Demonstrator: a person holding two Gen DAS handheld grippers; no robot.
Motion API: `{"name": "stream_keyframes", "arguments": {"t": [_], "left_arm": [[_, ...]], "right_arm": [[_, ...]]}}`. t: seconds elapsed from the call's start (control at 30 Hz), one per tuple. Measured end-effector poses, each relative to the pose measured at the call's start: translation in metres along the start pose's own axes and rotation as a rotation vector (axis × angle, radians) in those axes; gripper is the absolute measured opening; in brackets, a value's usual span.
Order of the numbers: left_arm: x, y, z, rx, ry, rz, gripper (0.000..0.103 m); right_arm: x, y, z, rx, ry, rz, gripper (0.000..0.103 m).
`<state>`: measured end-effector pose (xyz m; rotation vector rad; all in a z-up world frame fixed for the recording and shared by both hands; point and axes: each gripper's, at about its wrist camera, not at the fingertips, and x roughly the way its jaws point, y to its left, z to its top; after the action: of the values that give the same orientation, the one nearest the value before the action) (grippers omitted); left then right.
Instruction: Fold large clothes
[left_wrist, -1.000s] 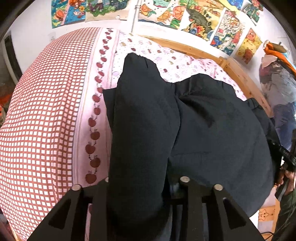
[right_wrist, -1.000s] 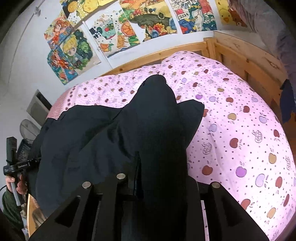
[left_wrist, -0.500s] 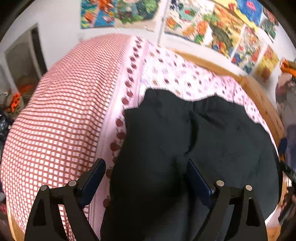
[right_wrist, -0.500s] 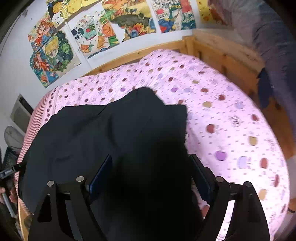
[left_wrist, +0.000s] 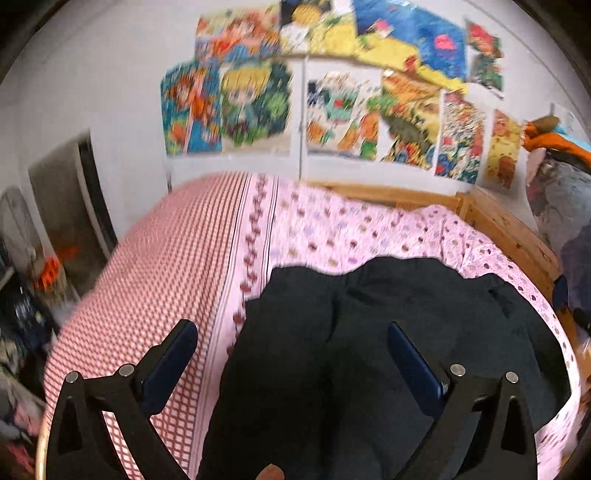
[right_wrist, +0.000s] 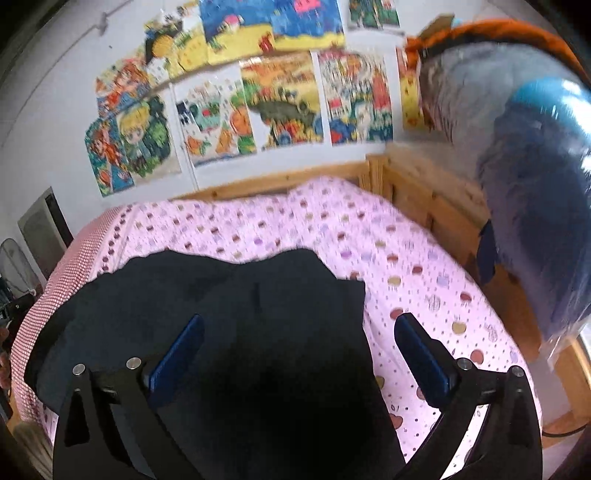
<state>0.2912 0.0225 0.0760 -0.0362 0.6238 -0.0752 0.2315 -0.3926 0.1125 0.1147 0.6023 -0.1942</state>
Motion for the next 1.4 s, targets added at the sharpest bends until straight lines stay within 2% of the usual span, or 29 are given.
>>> {"name": "stream_keyframes", "arguments": {"t": [0.17, 0.43, 0.8, 1.13, 1.4], "left_arm": [[-0.032, -0.013, 0.000, 0.036, -0.099, 0.004, 0.103], [-0.070, -0.021, -0.009, 0.045, -0.130, -0.042, 0.103], [-0.119, -0.016, -0.025, 0.048, -0.216, -0.024, 0.103], [-0.155, -0.007, -0.051, 0.044, -0.257, 0.006, 0.103], [-0.181, -0.001, -0.077, 0.033, -0.242, -0.013, 0.103]], "right_arm": [[-0.026, 0.015, 0.003, -0.019, -0.074, -0.005, 0.101], [-0.063, 0.038, -0.005, -0.077, -0.139, 0.034, 0.101], [-0.120, 0.058, -0.021, -0.108, -0.231, 0.068, 0.101], [-0.158, 0.071, -0.043, -0.121, -0.265, 0.086, 0.101], [-0.185, 0.081, -0.069, -0.134, -0.282, 0.112, 0.101]]}}
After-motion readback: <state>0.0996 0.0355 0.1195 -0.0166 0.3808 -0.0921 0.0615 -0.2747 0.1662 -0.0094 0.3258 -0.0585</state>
